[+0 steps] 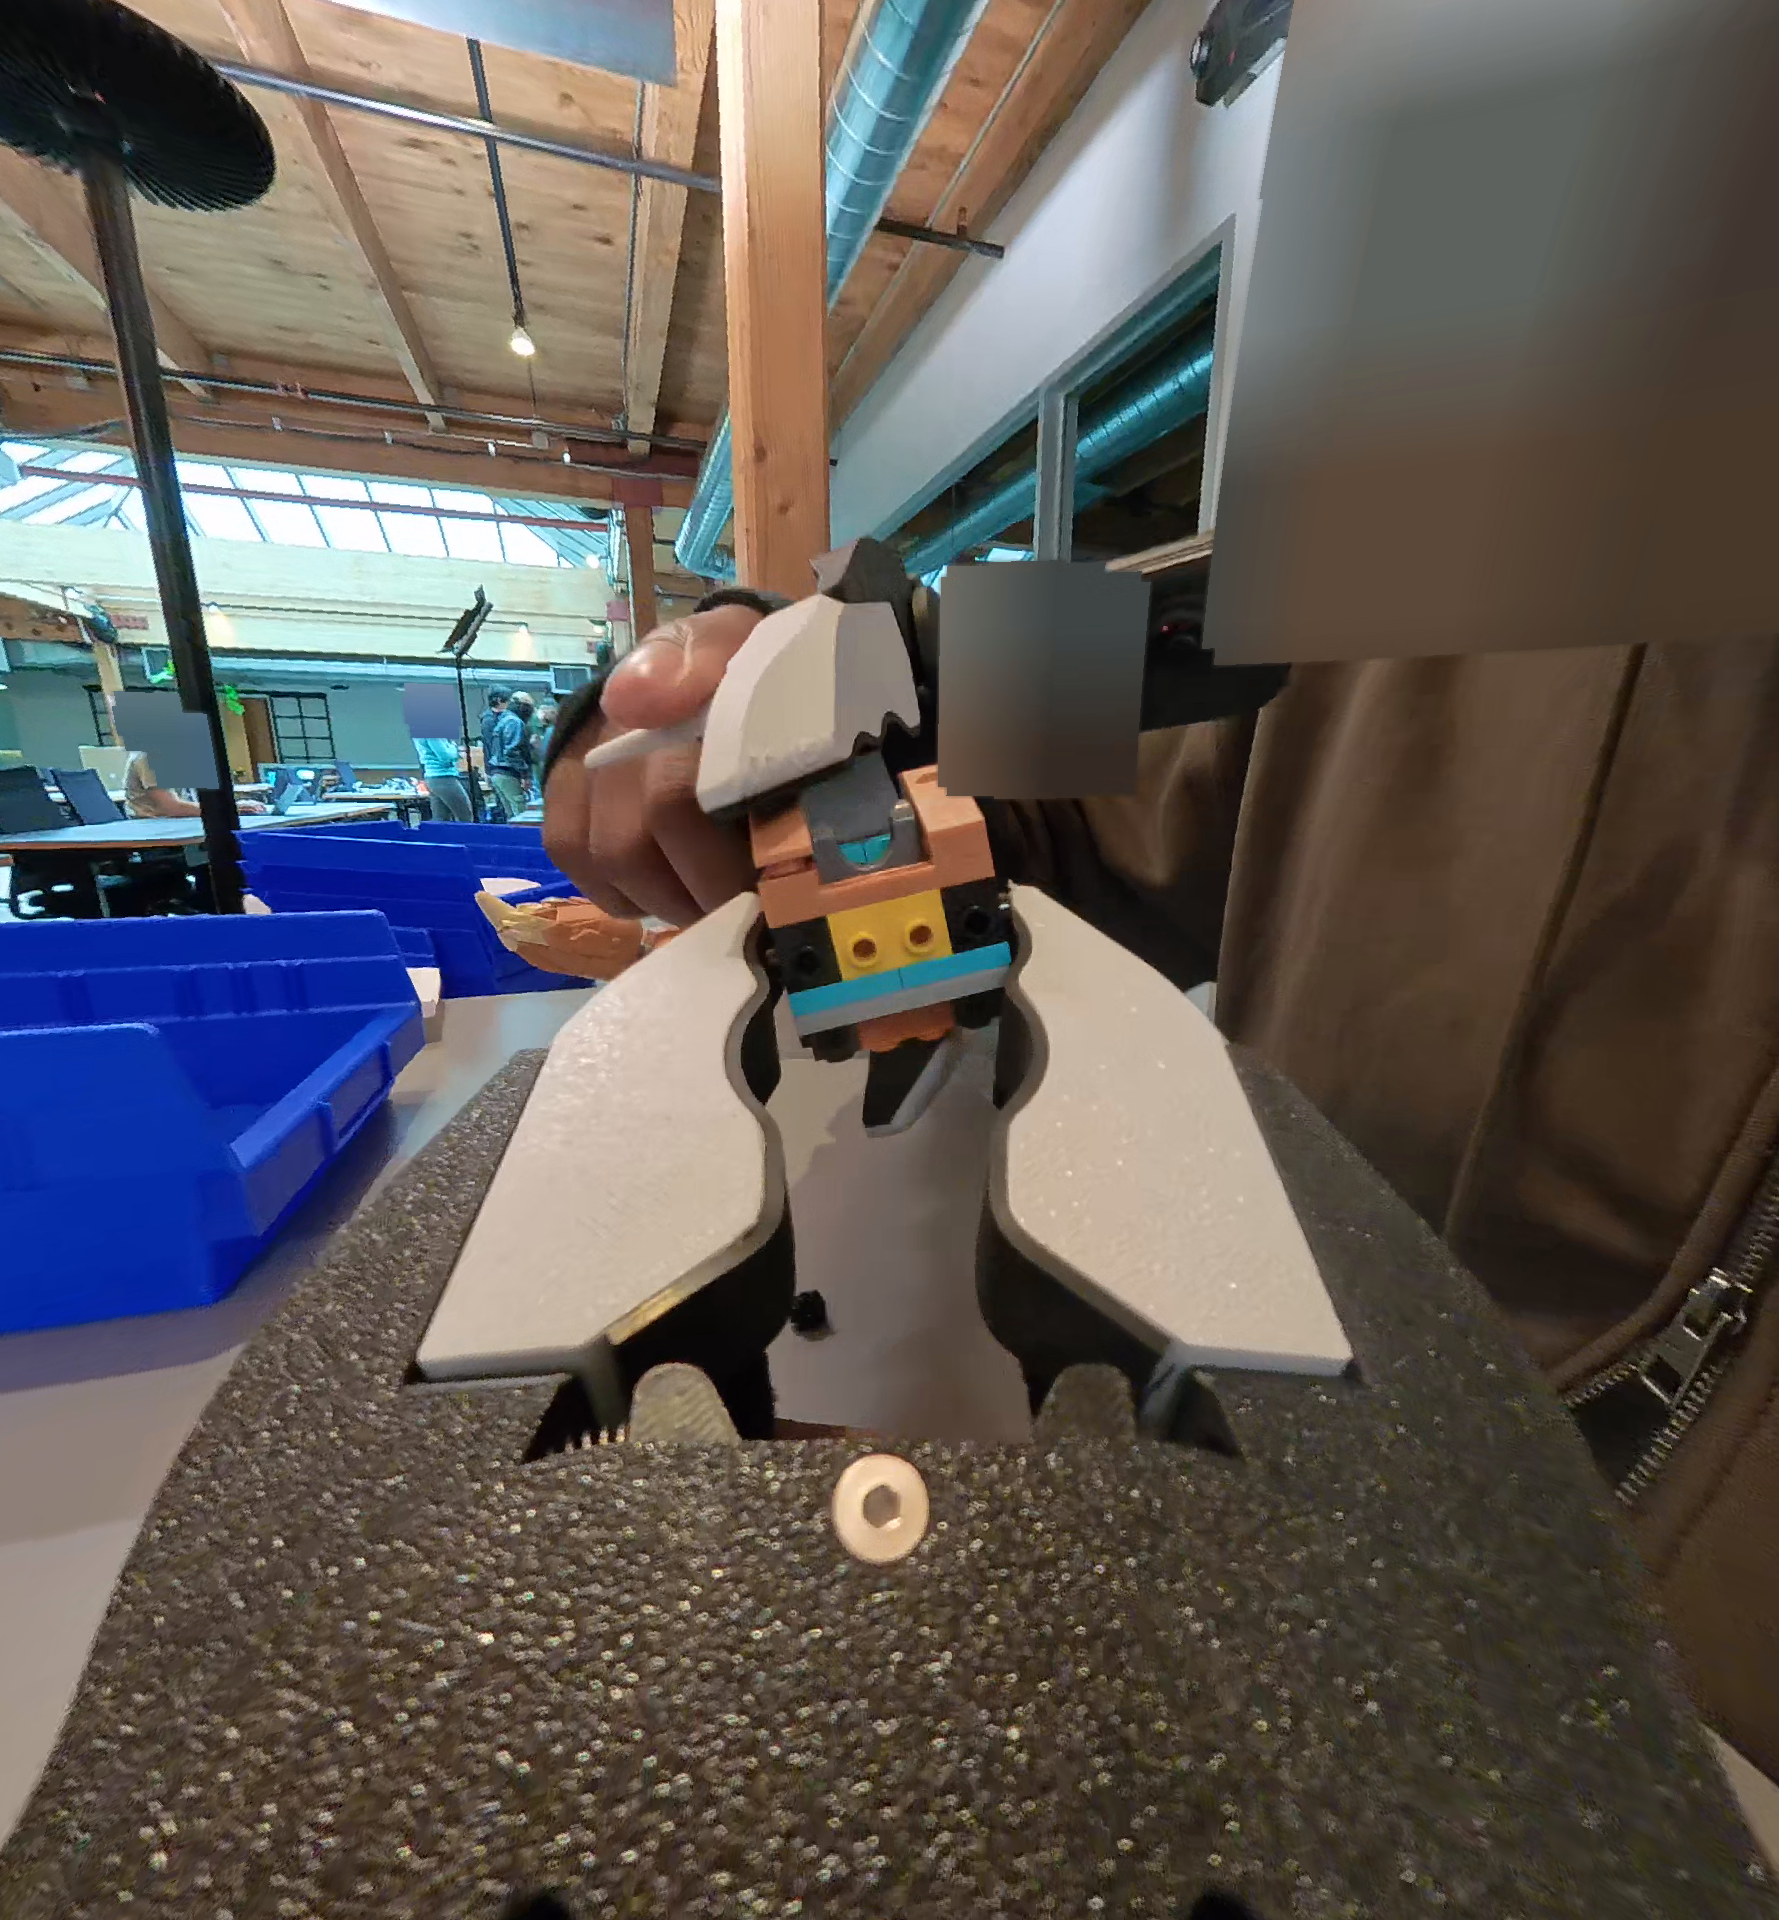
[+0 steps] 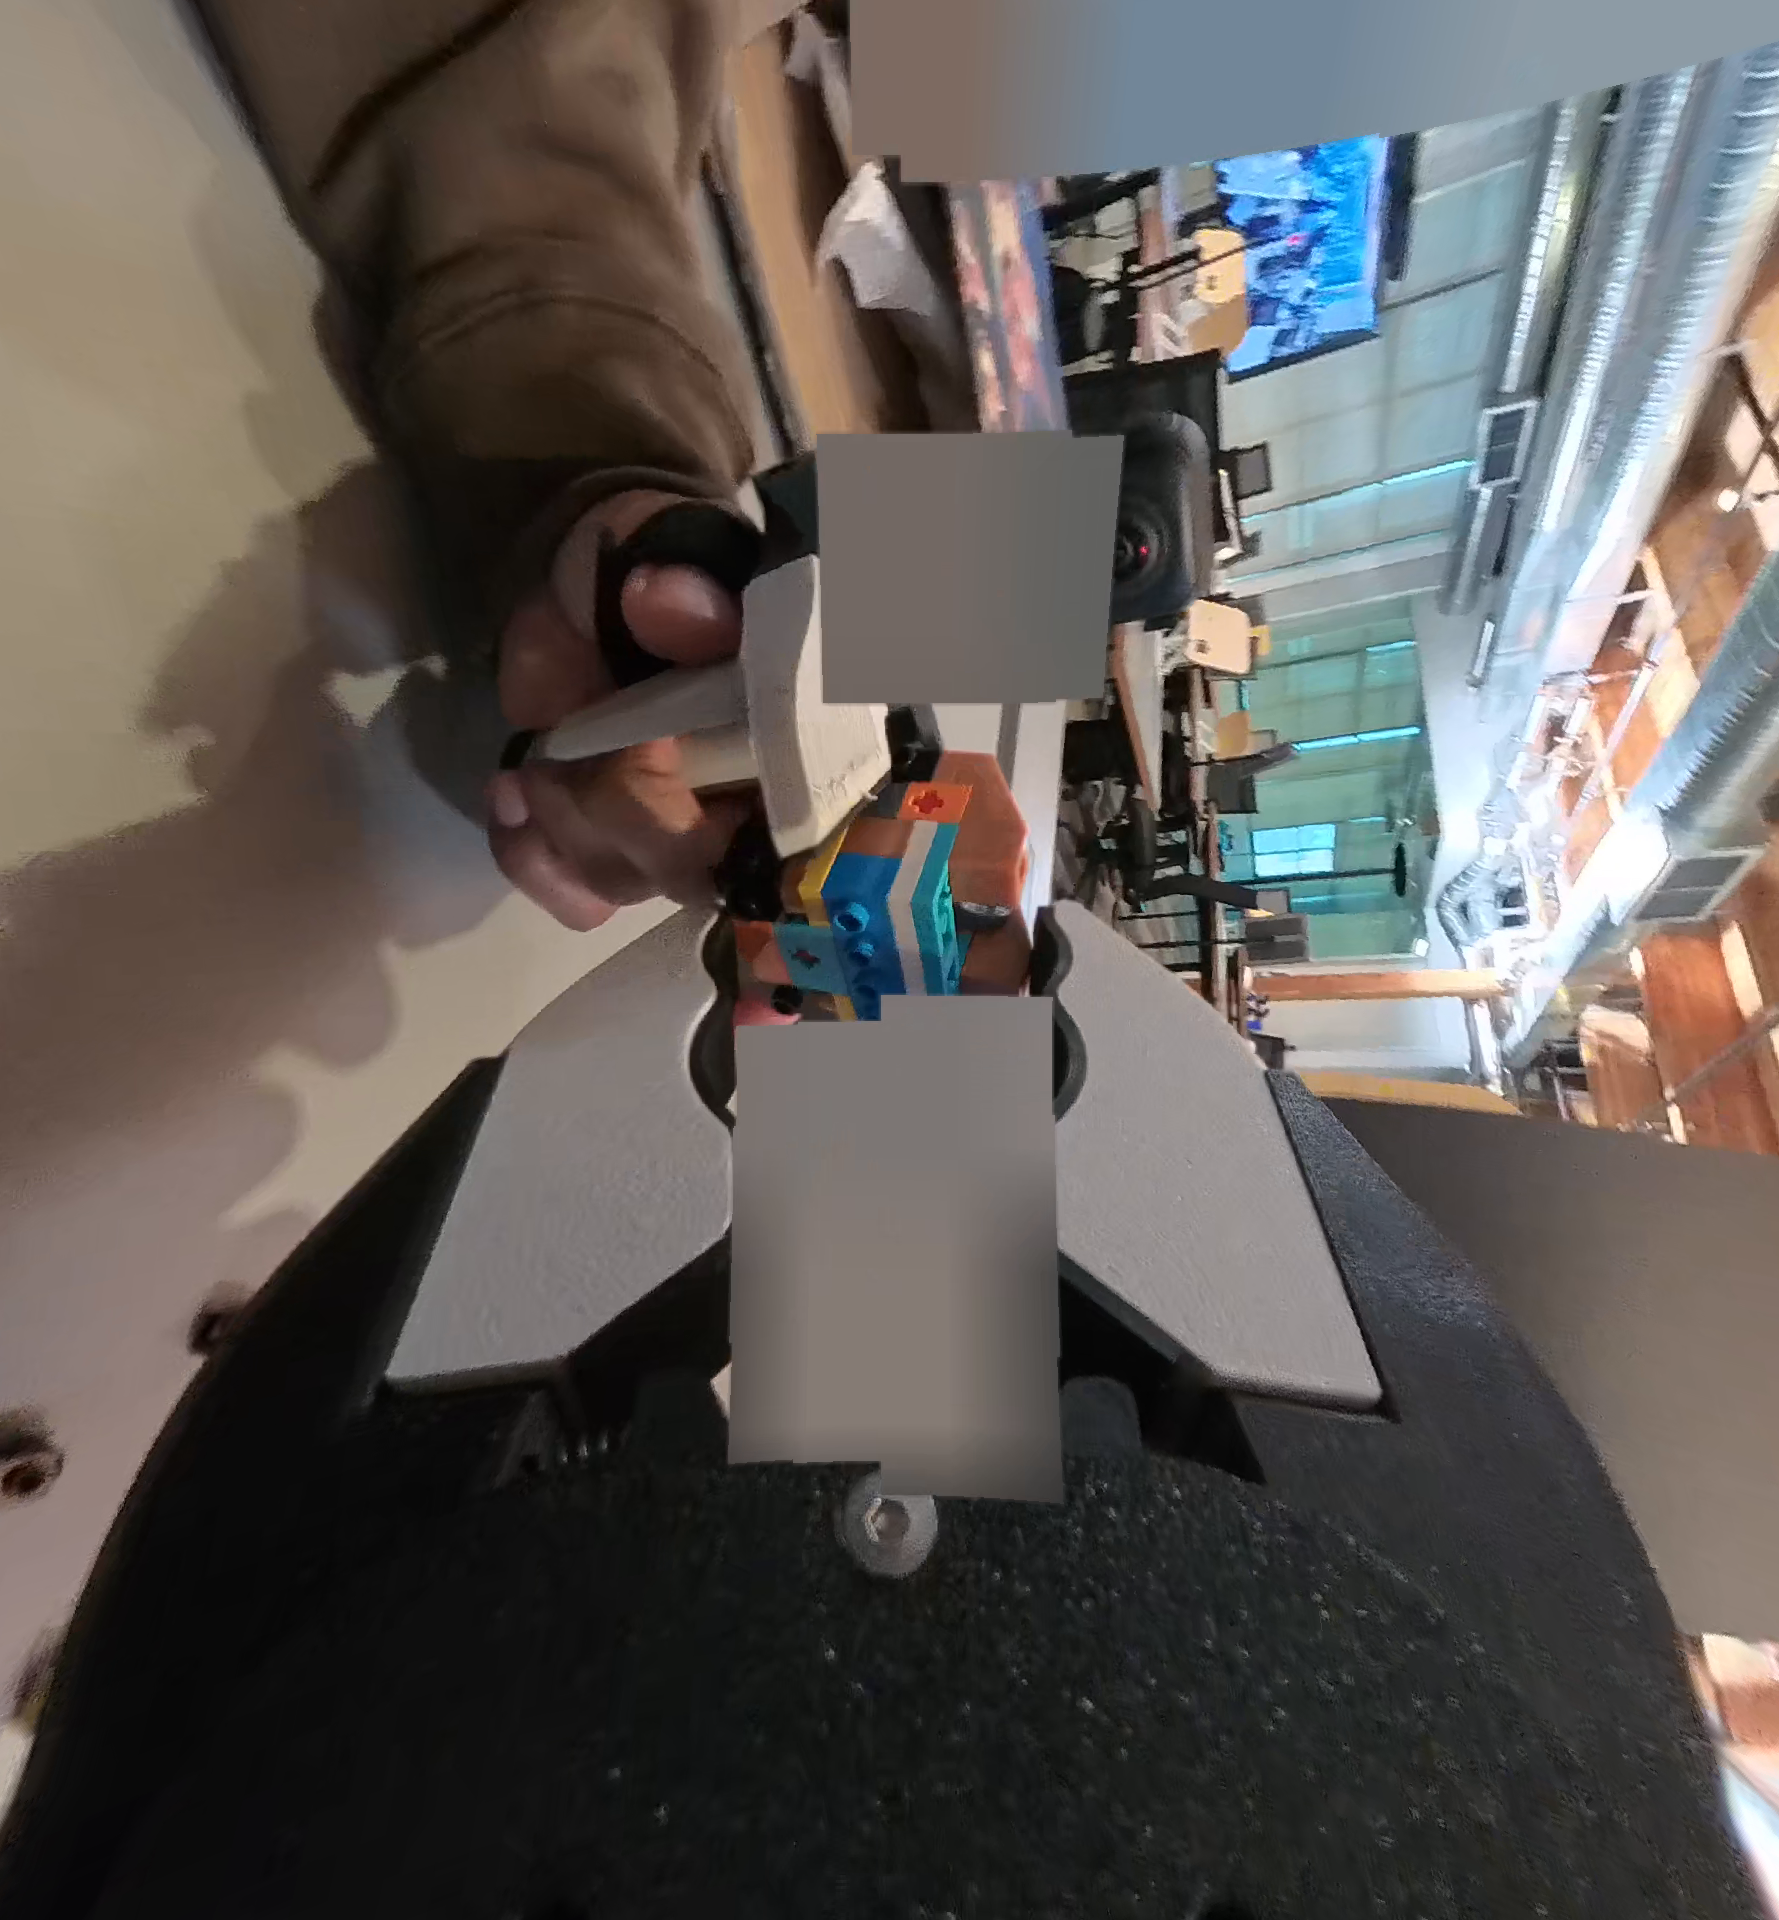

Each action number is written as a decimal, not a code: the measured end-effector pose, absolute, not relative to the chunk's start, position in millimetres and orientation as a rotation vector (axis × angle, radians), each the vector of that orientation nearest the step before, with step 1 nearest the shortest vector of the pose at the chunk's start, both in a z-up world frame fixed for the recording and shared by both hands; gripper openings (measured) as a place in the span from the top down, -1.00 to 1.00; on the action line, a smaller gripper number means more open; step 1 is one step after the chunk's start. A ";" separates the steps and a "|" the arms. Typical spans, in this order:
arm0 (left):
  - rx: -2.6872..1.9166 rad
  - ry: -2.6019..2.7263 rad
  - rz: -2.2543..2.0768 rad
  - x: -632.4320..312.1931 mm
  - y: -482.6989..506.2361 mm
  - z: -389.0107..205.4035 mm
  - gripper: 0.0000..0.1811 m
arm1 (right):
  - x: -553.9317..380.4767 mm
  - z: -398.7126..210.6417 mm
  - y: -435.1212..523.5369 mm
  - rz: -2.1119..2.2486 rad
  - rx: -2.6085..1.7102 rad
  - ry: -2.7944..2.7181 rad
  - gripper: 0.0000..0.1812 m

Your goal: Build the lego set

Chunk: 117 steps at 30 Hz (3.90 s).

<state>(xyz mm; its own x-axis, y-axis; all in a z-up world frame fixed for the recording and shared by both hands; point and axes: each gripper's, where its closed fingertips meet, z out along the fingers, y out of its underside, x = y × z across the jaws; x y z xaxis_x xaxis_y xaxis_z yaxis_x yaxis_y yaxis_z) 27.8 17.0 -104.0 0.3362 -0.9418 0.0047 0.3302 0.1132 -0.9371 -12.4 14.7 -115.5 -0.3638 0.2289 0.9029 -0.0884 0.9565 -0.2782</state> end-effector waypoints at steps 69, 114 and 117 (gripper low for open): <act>-1.088 1.084 -0.308 -0.5 34.4 -130.9 0.68 | -15.5 -137.6 28.8 1.059 -0.444 -1.625 0.45; -1.138 1.119 -0.276 -0.7 39.7 -148.0 0.72 | -25.0 -161.7 38.7 0.978 -0.552 -1.724 0.45; -1.135 1.099 -0.283 -0.5 40.8 -148.2 0.75 | -25.4 -161.6 40.4 0.989 -0.568 -1.719 0.44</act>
